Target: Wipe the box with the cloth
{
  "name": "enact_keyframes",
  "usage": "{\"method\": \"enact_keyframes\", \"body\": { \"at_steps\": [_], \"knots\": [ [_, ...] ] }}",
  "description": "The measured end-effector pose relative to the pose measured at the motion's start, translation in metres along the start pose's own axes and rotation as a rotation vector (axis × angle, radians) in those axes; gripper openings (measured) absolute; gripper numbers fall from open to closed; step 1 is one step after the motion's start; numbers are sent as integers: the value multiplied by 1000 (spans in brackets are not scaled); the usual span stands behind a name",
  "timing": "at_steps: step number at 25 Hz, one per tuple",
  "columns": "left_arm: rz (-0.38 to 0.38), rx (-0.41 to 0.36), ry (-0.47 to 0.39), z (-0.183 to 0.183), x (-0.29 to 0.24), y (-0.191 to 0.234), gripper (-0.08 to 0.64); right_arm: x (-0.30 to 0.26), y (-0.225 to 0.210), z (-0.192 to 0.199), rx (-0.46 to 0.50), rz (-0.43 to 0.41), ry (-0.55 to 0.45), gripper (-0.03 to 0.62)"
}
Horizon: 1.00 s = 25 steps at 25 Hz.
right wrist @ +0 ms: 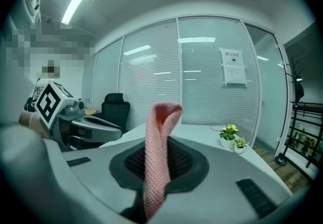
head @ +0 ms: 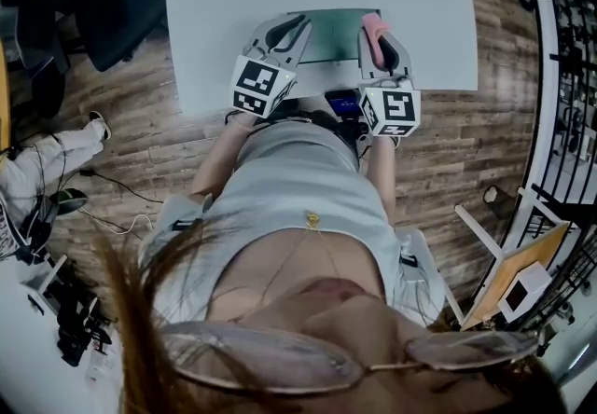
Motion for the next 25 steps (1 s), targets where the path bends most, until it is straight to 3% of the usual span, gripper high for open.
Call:
{"method": "enact_keyframes", "body": {
  "at_steps": [6, 9, 16, 21, 25],
  "knots": [
    [-9, 13, 84, 30, -10, 12, 43, -3, -16, 16, -9, 37, 54, 40],
    [-17, 17, 133, 44, -15, 18, 100, -6, -25, 27, -8, 46, 93, 40],
    [-48, 66, 244, 80, -22, 17, 101, -8, -63, 56, -17, 65, 187, 40],
    [-94, 70, 342, 109, -28, 14, 127, -14, -92, 84, -45, 77, 317, 40],
    [-137, 102, 412, 131, -31, 12, 132, -28, -107, 109, -98, 39, 413, 40]
  ]
}}
Point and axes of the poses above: the fingertips, and each gripper's own axes: x backward along the fingers, y to its left, z out of its underside, the point moved 5 cm from there along x, backward along the fingers, and after that the axes turned 15 degrees about -z, right-handed, at the moved point
